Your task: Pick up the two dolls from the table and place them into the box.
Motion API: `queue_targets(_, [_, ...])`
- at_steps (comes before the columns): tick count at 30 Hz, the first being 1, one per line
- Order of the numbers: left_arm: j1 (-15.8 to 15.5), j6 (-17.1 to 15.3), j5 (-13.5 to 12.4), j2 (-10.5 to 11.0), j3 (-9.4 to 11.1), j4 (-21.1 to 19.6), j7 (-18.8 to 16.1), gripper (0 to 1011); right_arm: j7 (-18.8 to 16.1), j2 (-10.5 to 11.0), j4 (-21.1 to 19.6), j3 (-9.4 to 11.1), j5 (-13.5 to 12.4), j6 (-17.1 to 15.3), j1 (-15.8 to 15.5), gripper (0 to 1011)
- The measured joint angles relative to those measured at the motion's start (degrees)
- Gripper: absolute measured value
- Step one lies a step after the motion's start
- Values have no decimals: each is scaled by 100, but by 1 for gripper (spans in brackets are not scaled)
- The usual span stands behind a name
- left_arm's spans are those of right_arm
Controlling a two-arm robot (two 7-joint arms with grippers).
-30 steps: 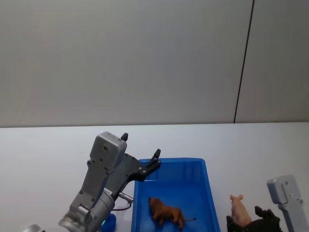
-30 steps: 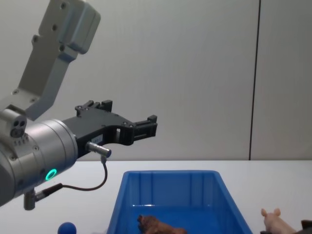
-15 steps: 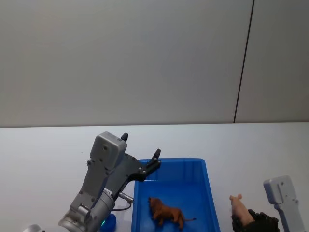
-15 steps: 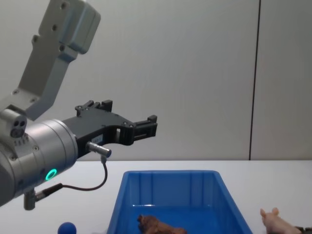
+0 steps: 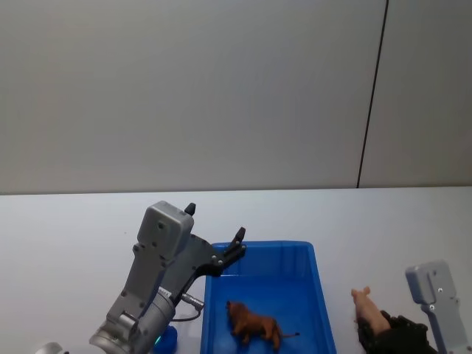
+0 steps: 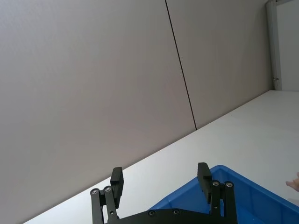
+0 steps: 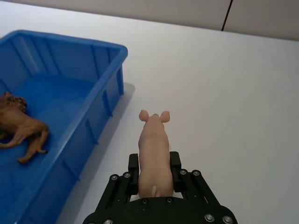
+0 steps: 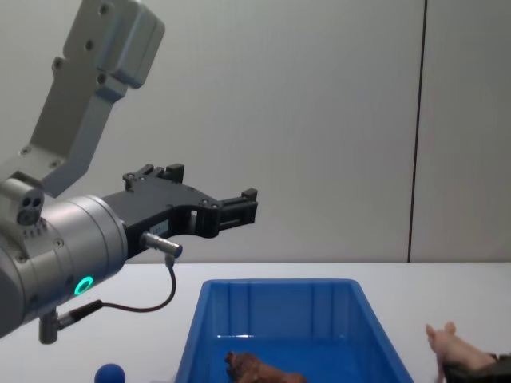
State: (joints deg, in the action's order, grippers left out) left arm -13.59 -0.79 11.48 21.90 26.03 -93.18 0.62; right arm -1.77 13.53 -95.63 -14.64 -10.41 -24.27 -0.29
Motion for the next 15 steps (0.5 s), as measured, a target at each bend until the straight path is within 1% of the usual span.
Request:
queue_targets(11, [0,0,0,0,0,0,0,1001,-249,41,-263,26,125,295,53,375])
queue_targets(15, [0,0,0,0,0,0,0,1001,-464,47,-342,32,193,449,146,376])
